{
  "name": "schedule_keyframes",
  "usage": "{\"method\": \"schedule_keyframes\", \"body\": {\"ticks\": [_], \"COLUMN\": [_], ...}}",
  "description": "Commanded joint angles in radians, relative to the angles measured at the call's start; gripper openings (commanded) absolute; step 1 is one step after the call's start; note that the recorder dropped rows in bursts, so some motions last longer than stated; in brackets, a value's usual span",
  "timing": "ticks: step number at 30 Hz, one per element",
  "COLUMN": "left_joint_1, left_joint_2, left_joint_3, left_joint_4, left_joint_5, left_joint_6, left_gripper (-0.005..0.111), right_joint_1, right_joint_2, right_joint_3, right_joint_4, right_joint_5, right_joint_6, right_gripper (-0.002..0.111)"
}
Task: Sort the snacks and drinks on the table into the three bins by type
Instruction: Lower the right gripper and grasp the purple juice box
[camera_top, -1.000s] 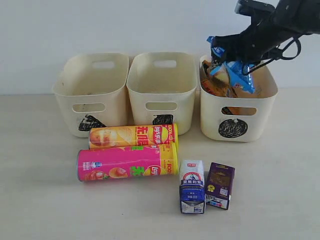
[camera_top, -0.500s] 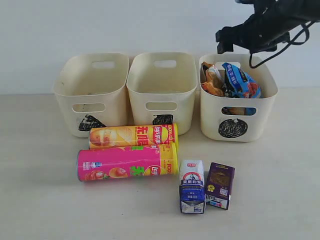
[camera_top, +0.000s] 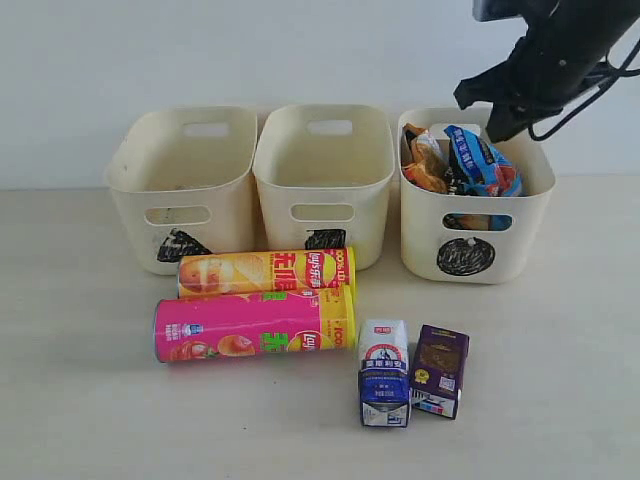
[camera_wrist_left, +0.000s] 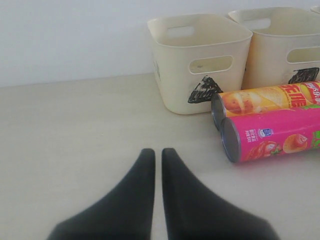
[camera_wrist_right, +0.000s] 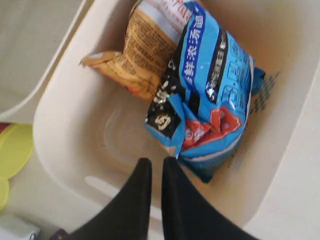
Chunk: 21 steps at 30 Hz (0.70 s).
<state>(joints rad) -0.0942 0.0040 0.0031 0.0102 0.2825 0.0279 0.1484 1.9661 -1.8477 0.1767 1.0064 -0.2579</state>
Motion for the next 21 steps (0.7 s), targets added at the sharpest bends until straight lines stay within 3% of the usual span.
{"method": "schedule_keyframes", "body": {"ticks": [1,11,16,21], "left_joint_1": [0.003,0.003,0.003,0.003], "left_joint_2": [-0.004,-0.004,-0.004,-0.004], "left_joint_3": [-0.003,-0.003,-0.003,-0.003], "left_joint_4": [0.003,0.003,0.003,0.003], "left_joint_5": [-0.004,-0.004,-0.004,-0.006], "left_joint_6": [-0.009,-0.009,-0.009,-0.009], "left_gripper": [0.004,0.004,0.004,0.004], "right_joint_1": [-0.009,0.015,0.132,0.273], "right_joint_2": [-0.099,-0.305,-0.329,-0.329], "right_joint_3": [0.084,0.417,0.528,0.586], "right_joint_4": [-0.011,0.095,0.060,-0.136], "right_joint_5": [0.026,-0.005,-0.009,-0.060], "right_joint_6": [-0.021,-0.095,-0.053,0.188], "right_gripper": [0.000,0.000,0.000,0.000]}}
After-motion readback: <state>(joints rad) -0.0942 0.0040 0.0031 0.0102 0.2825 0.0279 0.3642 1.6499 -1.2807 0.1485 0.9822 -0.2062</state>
